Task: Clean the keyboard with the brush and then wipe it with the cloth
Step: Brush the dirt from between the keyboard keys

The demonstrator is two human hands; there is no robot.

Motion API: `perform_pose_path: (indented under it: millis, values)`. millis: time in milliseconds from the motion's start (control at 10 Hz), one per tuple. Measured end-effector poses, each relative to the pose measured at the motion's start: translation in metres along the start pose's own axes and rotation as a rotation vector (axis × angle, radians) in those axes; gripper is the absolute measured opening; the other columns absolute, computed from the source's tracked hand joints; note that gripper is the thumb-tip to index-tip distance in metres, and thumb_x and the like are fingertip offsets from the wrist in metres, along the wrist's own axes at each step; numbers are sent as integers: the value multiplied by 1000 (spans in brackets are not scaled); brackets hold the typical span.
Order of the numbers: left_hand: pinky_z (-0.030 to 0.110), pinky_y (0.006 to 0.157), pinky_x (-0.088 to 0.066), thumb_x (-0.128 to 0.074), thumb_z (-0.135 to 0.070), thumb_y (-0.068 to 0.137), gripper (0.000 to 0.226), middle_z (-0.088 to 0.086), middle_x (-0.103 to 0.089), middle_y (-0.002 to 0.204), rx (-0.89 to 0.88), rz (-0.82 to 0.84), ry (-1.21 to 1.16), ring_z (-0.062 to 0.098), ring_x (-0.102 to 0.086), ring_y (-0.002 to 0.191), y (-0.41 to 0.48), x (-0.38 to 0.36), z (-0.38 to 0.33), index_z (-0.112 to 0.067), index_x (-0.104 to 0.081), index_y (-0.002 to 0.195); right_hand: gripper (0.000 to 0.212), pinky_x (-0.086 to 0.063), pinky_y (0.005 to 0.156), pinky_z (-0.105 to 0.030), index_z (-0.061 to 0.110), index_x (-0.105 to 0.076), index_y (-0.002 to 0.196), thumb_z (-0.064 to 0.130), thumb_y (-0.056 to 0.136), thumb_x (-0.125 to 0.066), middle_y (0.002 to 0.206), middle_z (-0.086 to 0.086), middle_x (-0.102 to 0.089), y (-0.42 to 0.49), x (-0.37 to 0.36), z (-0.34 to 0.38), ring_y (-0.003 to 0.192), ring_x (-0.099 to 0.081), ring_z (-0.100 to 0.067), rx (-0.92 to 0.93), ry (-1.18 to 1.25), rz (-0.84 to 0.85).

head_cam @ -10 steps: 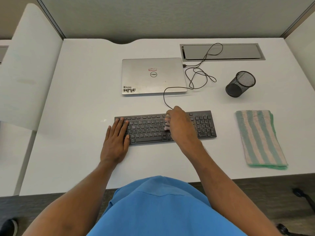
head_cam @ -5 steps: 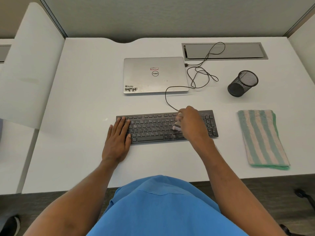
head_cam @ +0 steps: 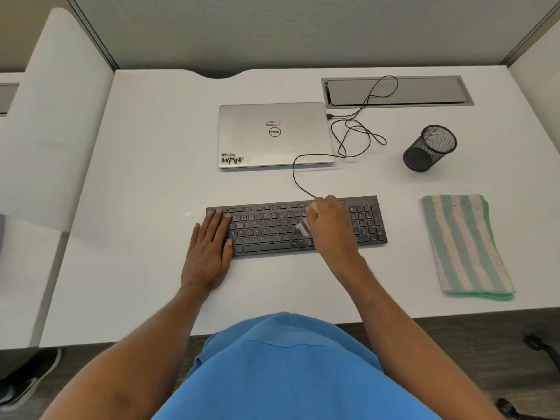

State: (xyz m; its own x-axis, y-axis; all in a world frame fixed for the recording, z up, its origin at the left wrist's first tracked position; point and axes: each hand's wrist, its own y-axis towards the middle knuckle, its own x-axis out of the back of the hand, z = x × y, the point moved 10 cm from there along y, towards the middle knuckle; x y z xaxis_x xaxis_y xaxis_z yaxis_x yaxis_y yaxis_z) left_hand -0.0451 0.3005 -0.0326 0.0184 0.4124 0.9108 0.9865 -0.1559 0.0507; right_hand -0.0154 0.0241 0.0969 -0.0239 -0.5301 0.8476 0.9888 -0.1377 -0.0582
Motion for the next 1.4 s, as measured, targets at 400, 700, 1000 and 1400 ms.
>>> perform_pose_path:
  millis: [400,700,1000,1400]
  values:
    - [49,133,-10,-30,-34,108,62,-3,-15,177,-6,-4,7,11,-3,164,1,-2,1,-22,-22,169,27,-43,60,-23,3,-65,94,17,106,-46,92,-8,-53,1,8,-2,70,-50,-7,-2,80,-75]
    - [49,133,-10,-29,-35,108,63,-3,-15,177,-3,3,2,12,-3,164,1,-2,1,-21,-22,169,30,-38,53,-11,6,-53,73,12,102,-48,84,-10,-53,9,27,-6,67,-53,-12,-23,130,-114]
    - [49,133,-10,-30,-35,108,63,-3,-14,177,-2,7,11,12,-2,164,1,-2,1,-22,-21,169,24,-35,53,-16,5,-64,90,16,104,-47,92,-8,-56,7,2,-9,71,-49,-10,-35,42,-34]
    - [48,133,-10,-30,-35,108,62,-3,-15,177,-1,3,7,12,-3,164,1,-2,1,-22,-22,169,16,-47,61,-5,-5,-62,100,4,102,-49,97,-8,-51,18,2,20,78,-56,-14,79,159,179]
